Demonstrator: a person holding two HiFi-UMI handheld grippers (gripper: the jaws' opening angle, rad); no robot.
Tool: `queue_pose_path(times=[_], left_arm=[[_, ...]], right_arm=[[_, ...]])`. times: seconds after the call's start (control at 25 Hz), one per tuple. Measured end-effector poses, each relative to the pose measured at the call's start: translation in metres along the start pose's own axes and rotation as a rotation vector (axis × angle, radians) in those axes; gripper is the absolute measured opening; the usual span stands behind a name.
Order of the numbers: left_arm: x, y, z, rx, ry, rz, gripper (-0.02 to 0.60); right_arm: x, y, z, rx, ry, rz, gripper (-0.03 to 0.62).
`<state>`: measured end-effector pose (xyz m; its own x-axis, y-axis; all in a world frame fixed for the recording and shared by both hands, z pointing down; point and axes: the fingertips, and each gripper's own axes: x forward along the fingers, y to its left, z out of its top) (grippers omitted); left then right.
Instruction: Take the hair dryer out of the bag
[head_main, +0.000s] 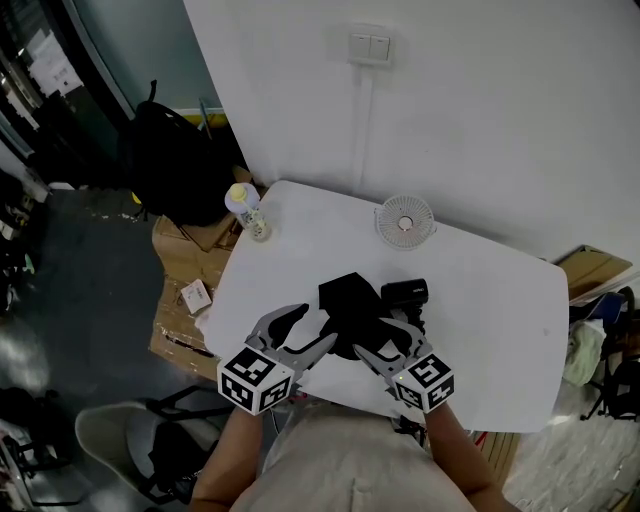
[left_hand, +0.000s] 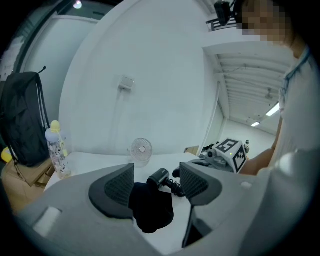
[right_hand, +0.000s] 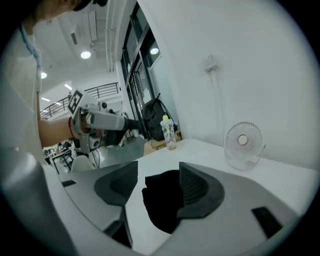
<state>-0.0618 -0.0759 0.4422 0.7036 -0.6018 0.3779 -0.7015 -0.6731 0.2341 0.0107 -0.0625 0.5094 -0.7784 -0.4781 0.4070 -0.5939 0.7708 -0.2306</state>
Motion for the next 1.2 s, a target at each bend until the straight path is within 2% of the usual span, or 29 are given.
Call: queue_pose_path(times=[0.24, 0.52, 0.6, 0.76, 0.84, 0.92, 1.2], left_arm=[[0.003, -0.023, 0.022, 0.034, -0.059, -0.079, 0.29], [-0.003, -0.052, 0.028, 0.068, -0.124, -0.147, 0.281], [-0.004, -0.056, 0.026, 0.066, -0.133, -0.153, 0.247], [-0.004, -0.064, 0.019, 0.057, -0.128, -0.163, 0.082], [-0.004, -0.068, 0.018, 0.058, -0.125, -0.17, 0.028], [-0.004, -0.07, 0.018, 0.063, -0.123, -0.176, 0.011], [-0.004, -0.07, 0.022, 0.063, -0.133, -0.173, 0.011]], right_arm=[[-0.046, 0.004, 0.061, -0.022, -0.192, -0.051, 0.249], [-0.076, 0.017, 0.075, -0.042, -0.3, -0.126, 0.108], [-0.08, 0.017, 0.071, -0.039, -0.301, -0.144, 0.075], [-0.084, 0.018, 0.067, -0.036, -0.297, -0.163, 0.049], [-0.087, 0.019, 0.067, -0.038, -0.299, -0.173, 0.032], [-0.09, 0.018, 0.067, -0.039, -0.295, -0.191, 0.018], [-0.097, 0.009, 0.059, -0.007, -0.278, -0.229, 0.015]])
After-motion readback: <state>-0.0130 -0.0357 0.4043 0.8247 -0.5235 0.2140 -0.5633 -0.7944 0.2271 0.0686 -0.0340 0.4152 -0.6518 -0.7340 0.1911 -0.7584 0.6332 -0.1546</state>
